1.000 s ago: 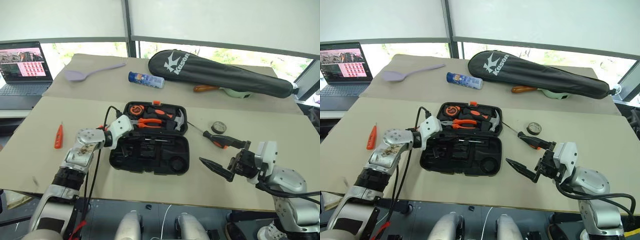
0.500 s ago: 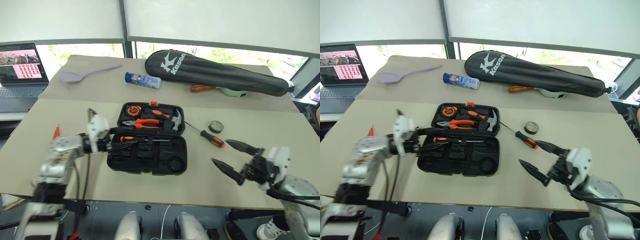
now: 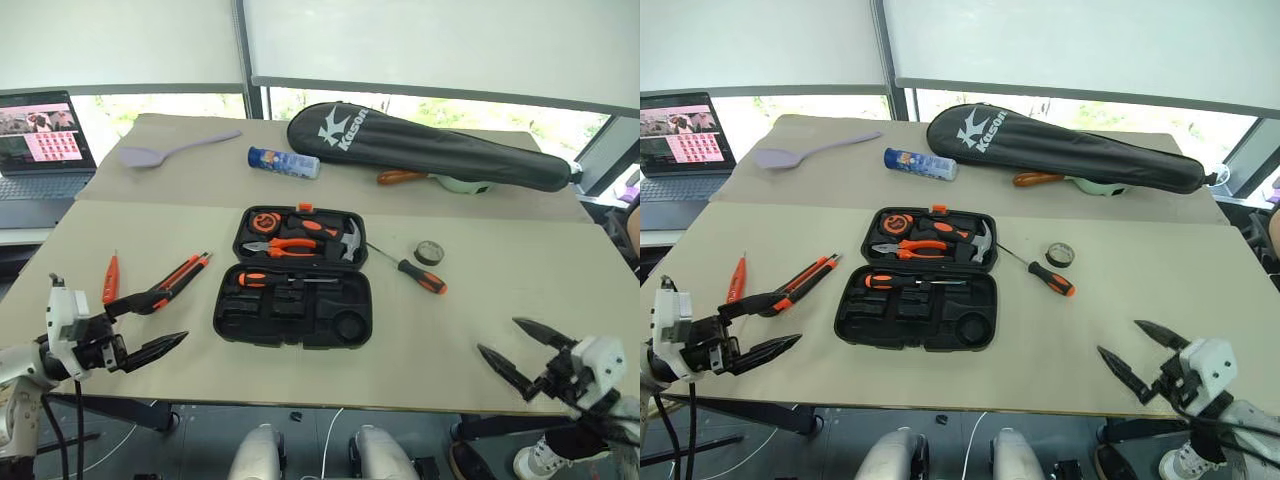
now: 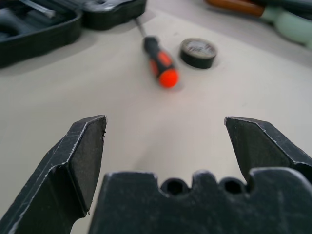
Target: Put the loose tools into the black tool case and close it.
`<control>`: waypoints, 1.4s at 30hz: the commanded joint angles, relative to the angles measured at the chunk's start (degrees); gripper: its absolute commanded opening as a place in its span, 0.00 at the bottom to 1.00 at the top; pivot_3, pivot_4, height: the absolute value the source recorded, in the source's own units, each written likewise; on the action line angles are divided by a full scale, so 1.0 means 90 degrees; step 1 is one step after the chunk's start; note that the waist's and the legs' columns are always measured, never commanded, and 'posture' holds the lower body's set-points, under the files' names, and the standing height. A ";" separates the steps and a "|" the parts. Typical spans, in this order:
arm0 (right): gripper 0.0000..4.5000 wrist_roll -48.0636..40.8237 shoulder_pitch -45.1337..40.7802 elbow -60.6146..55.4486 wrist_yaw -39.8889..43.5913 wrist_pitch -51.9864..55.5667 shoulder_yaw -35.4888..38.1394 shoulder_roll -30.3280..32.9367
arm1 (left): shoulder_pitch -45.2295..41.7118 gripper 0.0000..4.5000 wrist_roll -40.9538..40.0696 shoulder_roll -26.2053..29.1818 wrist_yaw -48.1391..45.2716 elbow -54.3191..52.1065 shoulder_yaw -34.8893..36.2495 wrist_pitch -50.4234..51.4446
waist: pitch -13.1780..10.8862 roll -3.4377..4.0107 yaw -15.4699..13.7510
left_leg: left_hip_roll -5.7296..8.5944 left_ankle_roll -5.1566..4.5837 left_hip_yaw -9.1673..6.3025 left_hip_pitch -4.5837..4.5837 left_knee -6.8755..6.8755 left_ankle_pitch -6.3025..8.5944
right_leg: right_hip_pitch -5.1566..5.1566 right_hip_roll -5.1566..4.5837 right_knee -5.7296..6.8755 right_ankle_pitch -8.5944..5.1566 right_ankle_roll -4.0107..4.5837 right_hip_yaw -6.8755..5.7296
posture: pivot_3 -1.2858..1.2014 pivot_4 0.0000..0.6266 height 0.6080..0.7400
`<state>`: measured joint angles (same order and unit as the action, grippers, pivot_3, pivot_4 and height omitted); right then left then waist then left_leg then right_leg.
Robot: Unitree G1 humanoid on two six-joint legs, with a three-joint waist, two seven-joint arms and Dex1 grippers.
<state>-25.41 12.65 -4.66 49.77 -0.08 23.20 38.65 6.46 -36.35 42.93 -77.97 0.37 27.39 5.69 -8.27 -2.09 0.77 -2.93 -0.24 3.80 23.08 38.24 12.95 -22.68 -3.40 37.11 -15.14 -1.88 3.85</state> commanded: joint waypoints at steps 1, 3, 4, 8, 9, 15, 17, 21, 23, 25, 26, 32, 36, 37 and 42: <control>1.00 0.0024 -0.0717 -0.0380 0.0013 0.1061 -0.0451 0.0563 | -0.0088 0.99 -0.0348 -0.0078 0.0124 -0.0627 -0.0092 0.0181 | 0.0000 0.0000 -0.0001 | 0.0000 0.0000 0.0001 0.0000 0.0000 0.0000 | -0.0001 0.0002 0.0000 0.0001 -0.0001 -0.0001 | 0.52 0.24 1.00; 1.00 0.0196 -0.1421 -0.0276 0.0074 0.1791 -0.0994 0.0907 | -0.0157 0.99 -0.0522 -0.0126 0.0221 -0.0939 -0.0273 0.0424 | 0.0000 0.0000 -0.0001 | 0.0001 0.0000 0.0003 0.0002 -0.0001 0.0000 | -0.0002 0.0006 0.0000 0.0000 -0.0001 -0.0001 | 0.52 0.24 1.00; 1.00 0.0362 -0.1920 -0.0134 0.0105 0.2155 -0.1369 0.1031 | -0.0200 0.99 -0.0585 -0.0160 0.0290 -0.1107 -0.0397 0.0534 | 0.0000 -0.0001 0.0000 | 0.0003 0.0000 0.0004 0.0006 -0.0004 0.0000 | -0.0007 0.0009 0.0000 0.0001 -0.0001 -0.0001 | 0.52 0.24 1.00; 1.00 0.0904 -0.3324 0.0533 0.0108 0.3084 -0.2440 0.1051 | -0.0333 0.99 -0.0625 -0.0301 0.0445 -0.1429 -0.0717 0.0689 | -0.0001 0.0000 0.0016 | 0.0009 -0.0002 0.0006 0.0018 -0.0004 -0.0001 | -0.0028 0.0013 0.0002 0.0004 -0.0002 0.0008 | 0.52 0.24 1.00; 1.00 0.1009 -0.3569 0.0716 0.0144 0.3186 -0.2634 0.1014 | -0.0359 0.99 -0.0617 -0.0328 0.0483 -0.1477 -0.0773 0.0709 | -0.0001 0.0001 0.0015 | 0.0009 -0.0002 0.0006 0.0024 -0.0004 -0.0001 | -0.0030 0.0017 0.0002 0.0004 -0.0002 0.0008 | 0.52 0.24 1.00; 0.86 0.1684 -0.4708 0.2014 0.0385 0.3245 -0.3529 0.0605 | -0.0395 1.00 -0.0595 -0.0380 0.0593 -0.1618 -0.0937 0.0776 | -0.0003 0.0003 -0.0012 | 0.0014 -0.0003 0.0019 0.0066 -0.0006 0.0000 | -0.0061 0.0023 0.0002 0.0006 -0.0005 0.0001 | 0.52 0.24 1.00; 0.70 0.1778 -0.4836 0.2236 0.0404 0.3204 -0.3605 0.0534 | -0.0378 1.00 -0.0599 -0.0373 0.0598 -0.1634 -0.0923 0.0779 | -0.0003 0.0004 -0.0019 | 0.0016 -0.0005 0.0017 0.0077 -0.0005 0.0002 | -0.0066 0.0019 -0.0001 0.0007 -0.0007 -0.0004 | 0.52 0.24 1.00; 0.40 0.1873 -0.4958 0.2467 0.0347 0.2965 -0.3545 0.0407 | -0.0373 1.00 -0.0640 -0.0378 0.0574 -0.1634 -0.0858 0.0731 | -0.0003 0.0002 -0.0001 | 0.0016 -0.0009 0.0018 0.0075 -0.0004 0.0005 | -0.0062 0.0017 -0.0002 0.0009 -0.0011 -0.0004 | 0.52 0.24 1.00; 0.25 0.1848 -0.4889 0.2381 0.0326 0.2955 -0.3447 0.0420 | -0.0348 1.00 -0.0684 -0.0374 0.0562 -0.1671 -0.0830 0.0747 | -0.0003 0.0002 0.0004 | 0.0015 -0.0009 0.0018 0.0071 -0.0004 0.0005 | -0.0060 0.0019 -0.0001 0.0009 -0.0010 -0.0004 | 0.52 0.24 1.00; 0.23 0.1752 -0.4723 0.2160 0.0320 0.2933 -0.3270 0.0492 | -0.0309 1.00 -0.0758 -0.0400 0.0599 -0.1754 -0.0811 0.0800 | -0.0003 0.0003 0.0005 | 0.0014 -0.0009 0.0018 0.0070 -0.0004 0.0005 | -0.0060 0.0019 0.0000 0.0009 -0.0010 -0.0004 | 0.52 0.24 1.00; 0.23 0.1693 -0.4612 0.2031 0.0275 0.2915 -0.3129 0.0538 | -0.0291 1.00 -0.0815 -0.0433 0.0647 -0.1805 -0.0794 0.0836 | -0.0003 0.0002 -0.0005 | 0.0015 -0.0009 0.0018 0.0070 -0.0004 0.0005 | -0.0060 0.0019 0.0000 0.0009 -0.0010 -0.0004 | 0.52 0.24 1.00; 0.23 0.1346 -0.3892 0.0827 0.0138 0.2950 -0.2172 0.0863 | -0.0177 1.00 -0.1023 -0.0502 0.0891 -0.2051 -0.0702 0.0939 | -0.0005 0.0006 -0.0020 | 0.0017 -0.0010 0.0015 0.0079 -0.0004 0.0005 | -0.0063 0.0010 -0.0003 0.0008 -0.0015 -0.0006 | 0.52 0.24 1.00; 0.23 0.1047 -0.3909 0.0152 0.0501 0.2793 -0.1930 0.1023 | 0.0021 1.00 -0.0921 -0.0449 0.0909 -0.1994 -0.0516 0.0788 | -0.0007 0.0009 0.0049 | 0.0011 -0.0010 0.0010 0.0070 -0.0004 0.0005 | -0.0063 0.0021 0.0000 0.0009 -0.0012 -0.0001 | 0.52 0.24 1.00; 0.23 0.1004 -0.3986 0.0026 0.0591 0.2790 -0.1959 0.1054 | 0.0081 1.00 -0.0885 -0.0434 0.0896 -0.1956 -0.0452 0.0743 | -0.0007 0.0009 0.0071 | 0.0010 -0.0010 0.0008 0.0068 -0.0005 0.0005 | -0.0062 0.0024 0.0000 0.0009 -0.0012 -0.0001 | 0.52 0.24 1.00; 0.23 0.0471 -0.4775 -0.0769 0.1665 0.3008 -0.2883 0.0773 | 0.0404 1.00 -0.0720 -0.0379 0.0807 -0.1724 -0.0129 0.0517 | -0.0010 0.0012 0.0153 | 0.0007 -0.0010 0.0007 0.0063 -0.0009 0.0006 | -0.0063 0.0027 0.0000 0.0008 -0.0008 0.0001 | 0.52 0.24 1.00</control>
<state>-18.14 -27.36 -6.78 61.09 26.35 0.11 46.49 9.61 -42.82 38.88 -70.36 -15.03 24.14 11.77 -8.35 -1.99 2.15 -2.88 -0.33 3.83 23.63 38.15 13.00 -23.25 -3.15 37.11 -15.08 -1.95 3.86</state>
